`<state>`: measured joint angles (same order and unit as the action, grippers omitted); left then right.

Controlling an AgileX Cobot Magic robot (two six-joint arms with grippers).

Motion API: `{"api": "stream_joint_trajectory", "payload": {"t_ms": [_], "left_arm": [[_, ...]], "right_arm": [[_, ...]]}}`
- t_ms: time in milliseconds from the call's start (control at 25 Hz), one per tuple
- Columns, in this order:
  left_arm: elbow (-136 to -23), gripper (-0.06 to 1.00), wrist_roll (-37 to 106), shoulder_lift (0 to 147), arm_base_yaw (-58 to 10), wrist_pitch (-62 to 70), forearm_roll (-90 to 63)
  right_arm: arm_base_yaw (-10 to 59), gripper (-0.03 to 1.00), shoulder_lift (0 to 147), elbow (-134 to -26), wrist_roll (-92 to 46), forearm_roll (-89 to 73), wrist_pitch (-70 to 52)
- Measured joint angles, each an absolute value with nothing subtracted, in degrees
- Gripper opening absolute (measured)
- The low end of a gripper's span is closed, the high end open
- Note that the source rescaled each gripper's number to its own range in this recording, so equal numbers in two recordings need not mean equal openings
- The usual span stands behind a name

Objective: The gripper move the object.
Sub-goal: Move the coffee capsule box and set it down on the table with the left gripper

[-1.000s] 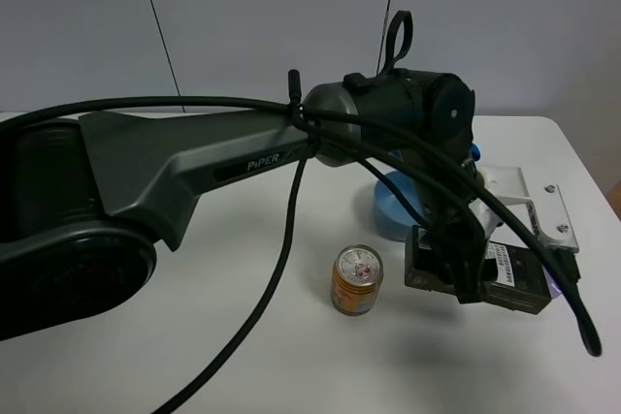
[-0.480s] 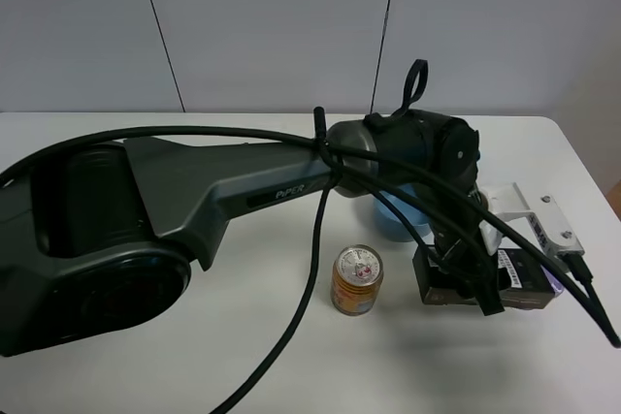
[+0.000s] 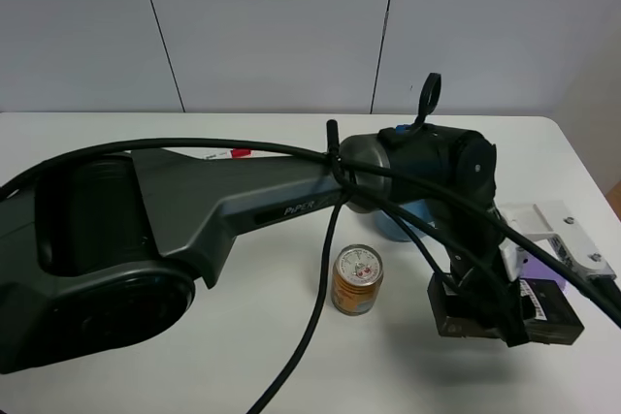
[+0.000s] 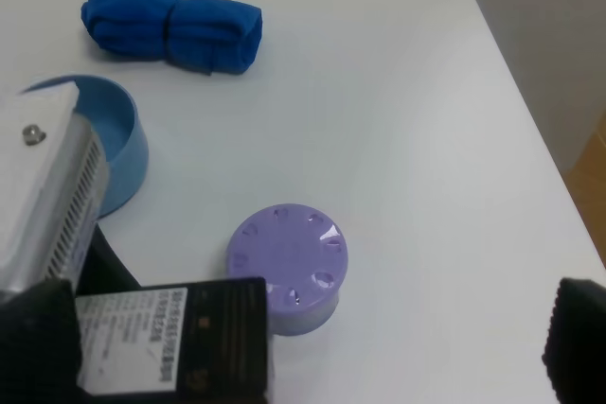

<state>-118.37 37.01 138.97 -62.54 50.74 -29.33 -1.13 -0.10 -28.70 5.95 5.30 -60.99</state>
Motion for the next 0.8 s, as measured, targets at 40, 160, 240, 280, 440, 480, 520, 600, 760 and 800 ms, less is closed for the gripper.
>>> {"api": "stream_joint_trajectory", "payload": {"t_ms": [40,160,240,280,440,480,520,600,760,800], "left_arm": [[-118.4,0.02,37.0,139.0,-62.7,50.3,-29.6],[-118.4,0.02,36.6,139.0,-63.0,49.3,-30.2],[-118.4,0.02,34.3,139.1,-63.0,48.6,-30.4],[-118.4,0.02,32.9,139.3,-62.9,48.4,-30.4],[-118.4,0.02,21.1,140.0,-62.8,48.4,-30.5],[-118.4,0.02,17.0,140.0,-62.8,48.4,-30.5],[-118.4,0.02,12.8,140.0,-62.6,48.2,-30.5],[-118.6,0.02,5.0,139.9,-62.5,47.8,-30.0],[-118.8,0.02,-9.6,139.2,-62.5,47.0,-25.1],[-118.8,0.02,-12.2,139.0,-62.4,46.7,-23.8]], "right_arm": [[-1.1,1.0,-0.1,-28.7,6.0,5.3,-61.0],[-1.1,1.0,-0.1,-28.7,6.0,5.3,-61.0],[-1.1,1.0,-0.1,-28.7,6.0,5.3,-61.0],[-1.1,1.0,-0.1,-28.7,6.0,5.3,-61.0],[-1.1,1.0,-0.1,-28.7,6.0,5.3,-61.0],[-1.1,1.0,-0.1,-28.7,6.0,5.3,-61.0],[-1.1,1.0,-0.1,-28.7,6.0,5.4,-61.0],[-1.1,1.0,-0.1,-28.7,6.0,5.2,-61.0],[-1.1,1.0,-0.1,-28.7,6.0,5.2,-61.0],[-1.1,1.0,-0.1,-28.7,6.0,5.2,-61.0]]}}
